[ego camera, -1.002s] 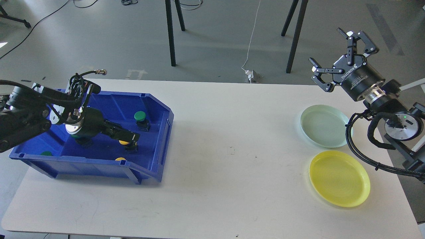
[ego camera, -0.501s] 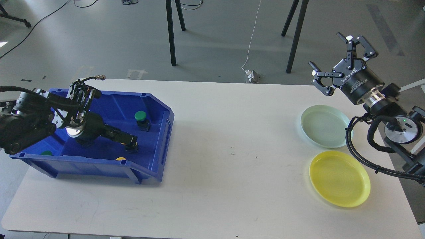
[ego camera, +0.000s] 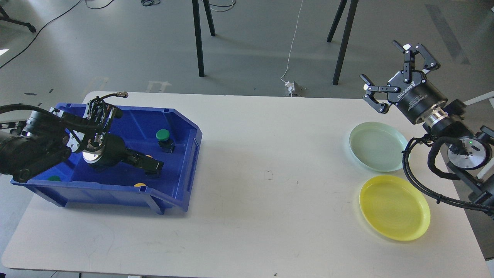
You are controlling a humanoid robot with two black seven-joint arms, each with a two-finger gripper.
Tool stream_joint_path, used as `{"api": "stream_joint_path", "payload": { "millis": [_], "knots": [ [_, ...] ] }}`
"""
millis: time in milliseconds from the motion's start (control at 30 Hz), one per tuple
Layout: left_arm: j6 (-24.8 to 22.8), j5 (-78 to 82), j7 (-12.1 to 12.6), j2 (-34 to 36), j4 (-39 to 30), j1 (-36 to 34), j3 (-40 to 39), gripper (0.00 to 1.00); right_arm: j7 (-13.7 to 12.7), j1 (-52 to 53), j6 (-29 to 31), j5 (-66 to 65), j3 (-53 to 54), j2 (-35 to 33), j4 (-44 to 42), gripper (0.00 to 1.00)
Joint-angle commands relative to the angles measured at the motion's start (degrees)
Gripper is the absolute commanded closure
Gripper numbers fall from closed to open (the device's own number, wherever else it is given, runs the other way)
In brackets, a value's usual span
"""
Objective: Pass button and place on color plate
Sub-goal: 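Lower the left gripper into the bin and grasp the yellow button, then lift the yellow button out of the bin with the left gripper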
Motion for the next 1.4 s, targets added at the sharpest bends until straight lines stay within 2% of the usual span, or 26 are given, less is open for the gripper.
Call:
{"api": "stream_joint_path", "payload": {
  "millis": [0,267,334,434,568,868,1035,1135,1302,1369],
  "knots": [
    [0.0,-0.4,0.0,-0.8,0.2,0.6,-0.1,0.07,0.0,-0.3,0.0,0.0,0.4,0.0,0.1,0.01],
    [0.0,-0.7,0.0,-2.8,3.3,1.6,-0.1,0.13,0.0,-0.7,0.0,0.0,0.4,0.0,0.1,0.01],
    [0.0,-0.7,0.0,-2.8,3.3,1.6,-0.1,0.17,0.0,-0.8,0.0,0.0,0.4,0.0,0.1,0.01],
    [0.0,-0.5,0.0,-2.9,3.6,1.5,-0.1,0.3,0.0,-1.0,0.0,0.0,0.4,0.0,0.1,0.01],
    [0.0,-0.3,0.0,-2.9,3.7,1.5,-0.1,0.39,0.0,-1.3,0.0,0.0,0.4,0.0,0.1,0.01],
    [0.0,-0.4,0.0,-2.9,3.7,1.5,-0.2,0.48,0.0,-1.5,0.0,0.0,0.4,0.0,0.1,0.01],
    [0.0,-0.2,0.0,-2.8,3.7,1.5,-0.1,0.8,0.1,-1.6,0.0,0.0,0.4,0.0,0.1,0.01],
    [0.0,-0.2,0.0,-2.6,3.7,1.4,-0.1,0.9,0.1,-1.6,0.0,0.0,0.5,0.0,0.1,0.01],
    [0.0,-0.5,0.0,-1.3,2.5,0.7,-0.9,0.91,0.2,-1.7,0.0,0.0,0.5,-0.3,0.1,0.01],
    [0.0,-0.5,0.0,1.3,0.6,0.1,-2.3,0.91,0.2,-1.7,0.0,0.0,0.5,-0.4,0.1,0.01]
  ]
}}
